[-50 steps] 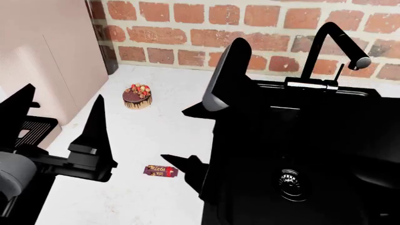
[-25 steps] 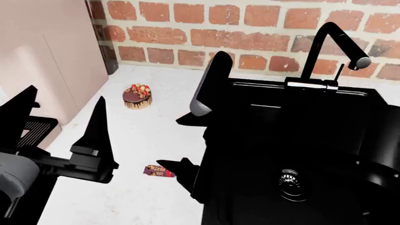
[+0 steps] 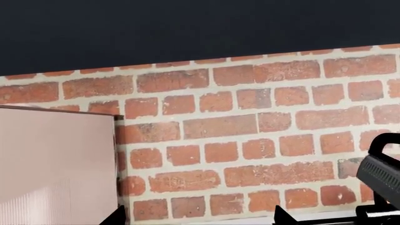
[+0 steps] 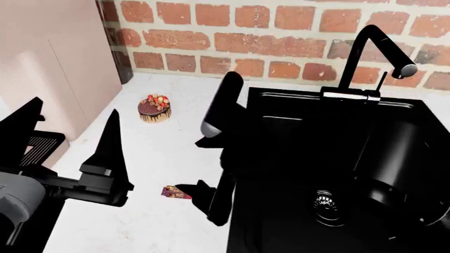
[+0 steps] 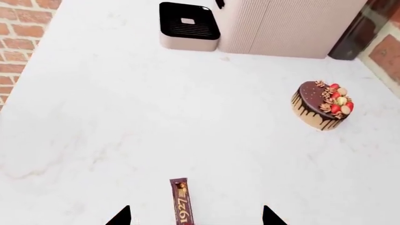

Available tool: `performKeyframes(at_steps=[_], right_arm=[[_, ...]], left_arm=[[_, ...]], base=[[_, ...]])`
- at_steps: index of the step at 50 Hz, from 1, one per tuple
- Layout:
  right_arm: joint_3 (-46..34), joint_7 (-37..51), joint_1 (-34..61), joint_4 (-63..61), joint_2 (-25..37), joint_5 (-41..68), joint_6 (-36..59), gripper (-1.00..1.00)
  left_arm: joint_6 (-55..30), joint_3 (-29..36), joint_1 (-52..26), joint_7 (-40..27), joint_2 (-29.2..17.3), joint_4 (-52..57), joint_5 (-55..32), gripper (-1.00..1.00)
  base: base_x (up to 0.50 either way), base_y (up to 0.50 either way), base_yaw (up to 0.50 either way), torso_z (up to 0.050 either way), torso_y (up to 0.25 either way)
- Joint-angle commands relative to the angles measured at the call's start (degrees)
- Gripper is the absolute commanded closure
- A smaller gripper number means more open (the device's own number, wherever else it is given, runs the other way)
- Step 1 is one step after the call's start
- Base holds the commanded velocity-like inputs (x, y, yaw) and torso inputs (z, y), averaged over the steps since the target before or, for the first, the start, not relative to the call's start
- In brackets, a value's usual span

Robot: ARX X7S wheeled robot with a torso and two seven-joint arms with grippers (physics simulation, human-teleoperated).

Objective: Pick the peanut butter and bar from the counter and place them in the cabinets closest to them.

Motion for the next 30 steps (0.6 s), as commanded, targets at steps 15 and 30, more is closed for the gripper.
performKeyframes(at_steps=[15,30], right_arm=[[-6.11,-2.78,-0.41,7.95,-3.84,-5.50,-5.04,-1.00],[-9.68,-3.55,-0.87,12.70,-6.05,-8.71,-7.49,-1.00]], left_arm=[[0.98,0.33,0.71,0.38,0.13,-0.95,0.66,-1.00],[0.10,1.09,-0.96,-0.05,0.40,-0.48,0.12,-1.00]], base=[[0.00,0.00,0.00,0.000,0.000],[0.00,0.00,0.00,0.000,0.000]])
